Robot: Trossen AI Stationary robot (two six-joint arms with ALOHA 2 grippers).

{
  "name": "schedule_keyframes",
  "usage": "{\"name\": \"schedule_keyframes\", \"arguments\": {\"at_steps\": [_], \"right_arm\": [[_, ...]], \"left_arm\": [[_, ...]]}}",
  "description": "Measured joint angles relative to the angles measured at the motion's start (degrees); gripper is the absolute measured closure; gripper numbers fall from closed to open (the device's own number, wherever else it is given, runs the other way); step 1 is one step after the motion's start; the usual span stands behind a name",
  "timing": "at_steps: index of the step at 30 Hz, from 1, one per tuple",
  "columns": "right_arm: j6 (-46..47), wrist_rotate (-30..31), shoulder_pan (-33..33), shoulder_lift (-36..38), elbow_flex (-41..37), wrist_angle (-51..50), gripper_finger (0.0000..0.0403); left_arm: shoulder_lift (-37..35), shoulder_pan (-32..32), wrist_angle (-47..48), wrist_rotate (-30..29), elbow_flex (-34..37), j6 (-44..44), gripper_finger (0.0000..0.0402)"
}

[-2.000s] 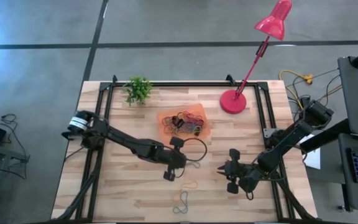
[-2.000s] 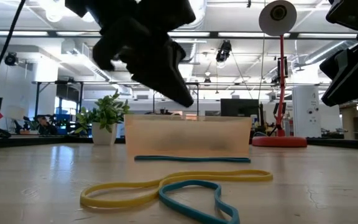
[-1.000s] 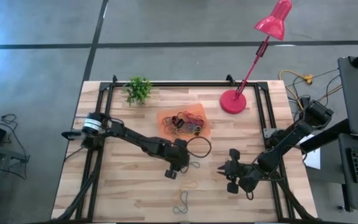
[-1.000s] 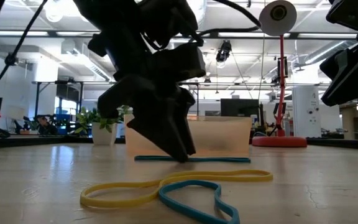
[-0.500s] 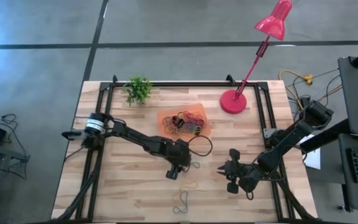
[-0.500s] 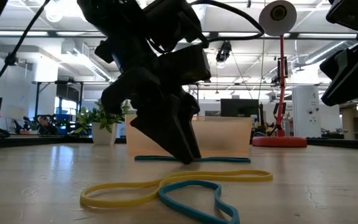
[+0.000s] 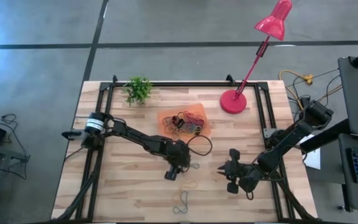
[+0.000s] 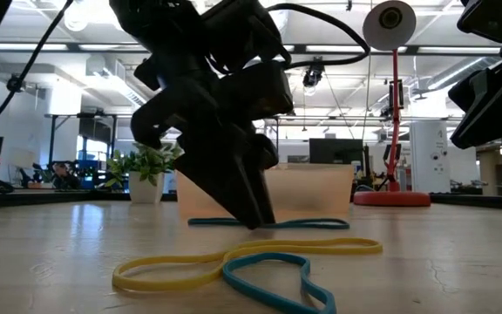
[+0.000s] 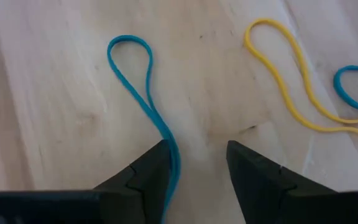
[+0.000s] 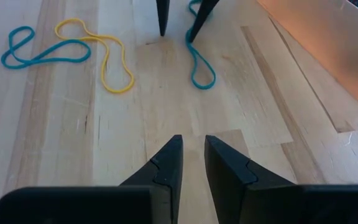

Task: Pick and place rubber bands into bin
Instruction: Put the blue rubber band into the orange bin

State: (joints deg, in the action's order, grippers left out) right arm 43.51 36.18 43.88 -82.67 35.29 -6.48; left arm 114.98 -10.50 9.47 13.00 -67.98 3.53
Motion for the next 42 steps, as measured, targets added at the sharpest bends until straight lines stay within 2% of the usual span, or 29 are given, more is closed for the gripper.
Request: {"name": "schedule_keyframes", "arguments": {"at_steps": [4, 11, 16, 31, 42], "right_arm": [[0.0, 0.0, 0.0, 0.0, 0.0, -0.01, 0.0346], [0.0, 0.0, 0.0, 0.0, -0.02, -0.02, 0.0346], [0.01, 0.0, 0.0, 0.0, -0.02, -0.02, 0.0346], [0.02, 0.0, 0.0, 0.0, -0.04, -0.02, 0.0346], [0.0, 0.0, 0.0, 0.0, -0.07, -0.04, 0.0346]], "left_arm": [[0.0, -0.01, 0.0, 0.51, 0.06, -0.04, 0.0285], [0.0, -0.09, -0.03, -2.78, 0.17, 0.02, 0.0356], [0.0, -0.11, -0.44, -3.74, 0.76, 0.07, 0.0385], [0.0, -0.18, -0.58, -11.8, 1.0, 1.35, 0.0397], [-0.57, -0.36, -1.35, -13.11, -0.42, 1.5, 0.0401]]}}
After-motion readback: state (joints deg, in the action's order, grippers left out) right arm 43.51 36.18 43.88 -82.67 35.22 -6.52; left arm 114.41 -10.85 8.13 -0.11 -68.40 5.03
